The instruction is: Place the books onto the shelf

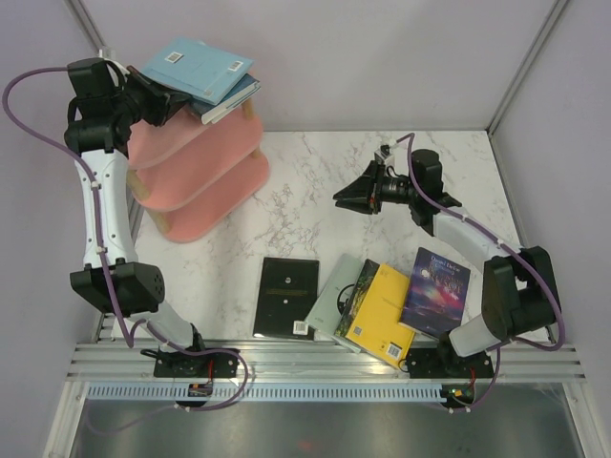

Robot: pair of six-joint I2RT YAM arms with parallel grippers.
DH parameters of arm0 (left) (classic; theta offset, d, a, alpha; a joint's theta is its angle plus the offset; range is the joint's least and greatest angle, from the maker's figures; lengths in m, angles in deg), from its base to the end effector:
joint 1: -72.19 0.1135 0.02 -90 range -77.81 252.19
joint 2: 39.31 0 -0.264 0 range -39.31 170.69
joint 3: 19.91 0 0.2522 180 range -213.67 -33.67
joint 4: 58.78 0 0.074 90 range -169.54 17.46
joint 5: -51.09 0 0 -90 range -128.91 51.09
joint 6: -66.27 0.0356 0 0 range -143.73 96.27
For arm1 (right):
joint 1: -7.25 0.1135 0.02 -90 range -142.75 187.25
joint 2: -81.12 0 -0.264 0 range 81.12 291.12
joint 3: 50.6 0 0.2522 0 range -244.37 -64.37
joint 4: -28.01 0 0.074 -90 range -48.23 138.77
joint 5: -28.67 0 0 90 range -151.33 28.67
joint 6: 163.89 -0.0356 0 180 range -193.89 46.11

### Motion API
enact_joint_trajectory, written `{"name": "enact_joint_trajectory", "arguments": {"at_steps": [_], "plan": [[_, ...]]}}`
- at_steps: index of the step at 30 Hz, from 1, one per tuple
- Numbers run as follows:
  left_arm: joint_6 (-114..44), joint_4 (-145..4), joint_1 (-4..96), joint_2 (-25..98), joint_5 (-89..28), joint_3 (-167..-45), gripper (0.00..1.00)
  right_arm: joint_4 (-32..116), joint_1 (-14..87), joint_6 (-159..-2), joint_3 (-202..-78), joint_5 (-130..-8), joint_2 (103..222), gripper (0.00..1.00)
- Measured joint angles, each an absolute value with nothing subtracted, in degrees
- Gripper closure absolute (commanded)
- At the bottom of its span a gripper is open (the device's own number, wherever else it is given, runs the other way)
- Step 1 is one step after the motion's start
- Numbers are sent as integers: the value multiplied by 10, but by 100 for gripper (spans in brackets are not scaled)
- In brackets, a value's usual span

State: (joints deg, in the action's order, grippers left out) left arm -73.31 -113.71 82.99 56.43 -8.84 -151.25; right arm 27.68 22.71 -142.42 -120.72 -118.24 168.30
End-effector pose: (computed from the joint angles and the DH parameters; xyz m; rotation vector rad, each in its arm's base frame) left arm 0.3475 0.0481 0.4883 -0.6570 1.8648 -0.9493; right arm 0.3174 0.1187 0.2763 0.1763 2.1979 1.8412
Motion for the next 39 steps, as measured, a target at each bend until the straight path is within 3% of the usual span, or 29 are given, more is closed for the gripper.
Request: {"name": "enact_joint_trajectory", "arguments": {"at_steps": [8, 10, 12, 14, 18, 21, 23, 24, 27, 28, 33, 39], "plan": [[-732, -1144, 834, 534, -104, -1495, 98, 311, 227, -1395, -1231, -1178, 1691, 54], [-729, -1148, 839, 516, -105, -1488, 98, 350, 231, -1362, -1252, -1165, 1694, 35], [-722, -1155, 843, 488, -106, -1476, 98, 419, 241, -1316, -1294, -1141, 1708, 10], [-714, -1158, 845, 443, -108, -1442, 96, 483, 264, -1265, -1344, -1109, 1730, 2], [-691, -1160, 840, 332, -109, -1332, 83, 550, 321, -1209, -1384, -1061, 1770, 2], [-672, -1163, 823, 246, -111, -1216, 59, 592, 342, -1186, -1384, -1036, 1809, 2], [-660, -1166, 801, 212, -112, -1144, 49, 613, 347, -1172, -1386, -1021, 1839, 2], [-655, -1169, 786, 203, -110, -1109, 38, 625, 350, -1166, -1389, -1013, 1856, 2], [-636, -1176, 738, 213, -111, -1031, 27, 650, 359, -1150, -1395, -990, 1896, 2], [-631, -1176, 720, 225, -114, -1007, 19, 655, 362, -1144, -1396, -983, 1905, 2], [-607, -1192, 665, 270, -118, -916, 9, 675, 382, -1121, -1395, -936, 1916, 2], [-582, -1191, 648, 346, -119, -845, 5, 675, 412, -1104, -1363, -889, 1916, 2]]}}
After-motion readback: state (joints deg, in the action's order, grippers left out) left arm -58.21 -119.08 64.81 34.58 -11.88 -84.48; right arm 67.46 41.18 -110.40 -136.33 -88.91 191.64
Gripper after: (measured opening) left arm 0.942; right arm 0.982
